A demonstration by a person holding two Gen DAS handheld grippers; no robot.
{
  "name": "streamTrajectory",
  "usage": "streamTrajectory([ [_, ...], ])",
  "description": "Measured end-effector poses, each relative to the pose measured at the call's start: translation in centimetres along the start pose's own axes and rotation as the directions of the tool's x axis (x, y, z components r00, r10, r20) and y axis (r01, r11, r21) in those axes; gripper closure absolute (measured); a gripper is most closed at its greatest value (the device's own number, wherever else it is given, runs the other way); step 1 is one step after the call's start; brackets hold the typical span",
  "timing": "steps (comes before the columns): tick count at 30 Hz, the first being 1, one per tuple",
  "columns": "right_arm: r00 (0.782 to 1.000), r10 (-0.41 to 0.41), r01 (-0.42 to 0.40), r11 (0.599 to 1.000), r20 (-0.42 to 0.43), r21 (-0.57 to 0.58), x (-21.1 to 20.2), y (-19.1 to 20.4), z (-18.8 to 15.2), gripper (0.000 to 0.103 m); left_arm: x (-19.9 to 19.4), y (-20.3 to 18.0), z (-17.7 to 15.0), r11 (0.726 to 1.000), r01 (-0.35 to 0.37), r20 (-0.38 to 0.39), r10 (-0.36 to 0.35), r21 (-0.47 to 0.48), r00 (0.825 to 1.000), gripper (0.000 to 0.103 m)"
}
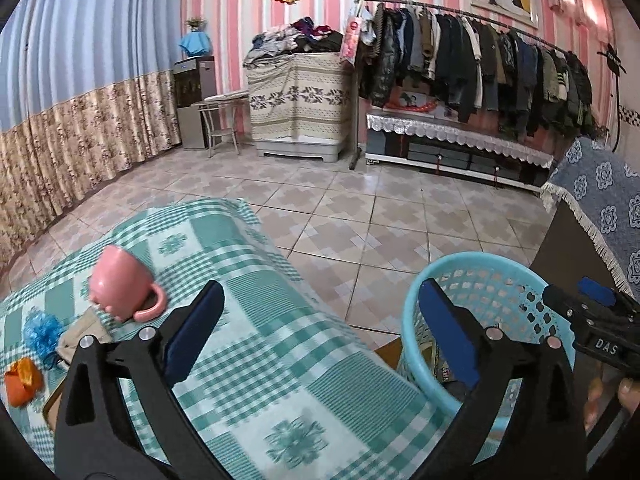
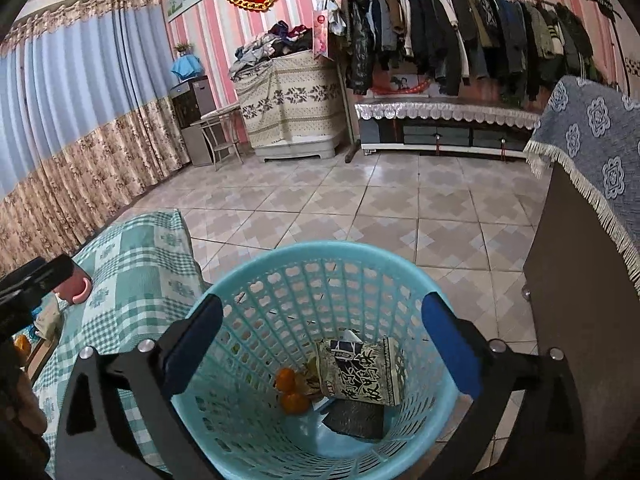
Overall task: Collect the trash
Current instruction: 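Move both tools back over the items on the bedspread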
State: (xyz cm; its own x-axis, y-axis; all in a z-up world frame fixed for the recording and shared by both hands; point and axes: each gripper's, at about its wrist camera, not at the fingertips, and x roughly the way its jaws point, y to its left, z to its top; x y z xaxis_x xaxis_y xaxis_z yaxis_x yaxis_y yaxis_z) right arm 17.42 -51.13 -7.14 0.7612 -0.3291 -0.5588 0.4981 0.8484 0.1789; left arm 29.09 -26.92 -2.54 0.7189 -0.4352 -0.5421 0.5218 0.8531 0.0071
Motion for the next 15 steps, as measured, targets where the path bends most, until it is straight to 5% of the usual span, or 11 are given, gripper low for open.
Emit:
streamTrajectory([
  [15,0.997,0.067,-0.065,0.997,0.042,-0.044,-2.3,6.6,-0.2,0.005,-7.2,8.8,-3.5,0.984,-0.134,0.040,0.140,-0.117,0.989,0.005],
])
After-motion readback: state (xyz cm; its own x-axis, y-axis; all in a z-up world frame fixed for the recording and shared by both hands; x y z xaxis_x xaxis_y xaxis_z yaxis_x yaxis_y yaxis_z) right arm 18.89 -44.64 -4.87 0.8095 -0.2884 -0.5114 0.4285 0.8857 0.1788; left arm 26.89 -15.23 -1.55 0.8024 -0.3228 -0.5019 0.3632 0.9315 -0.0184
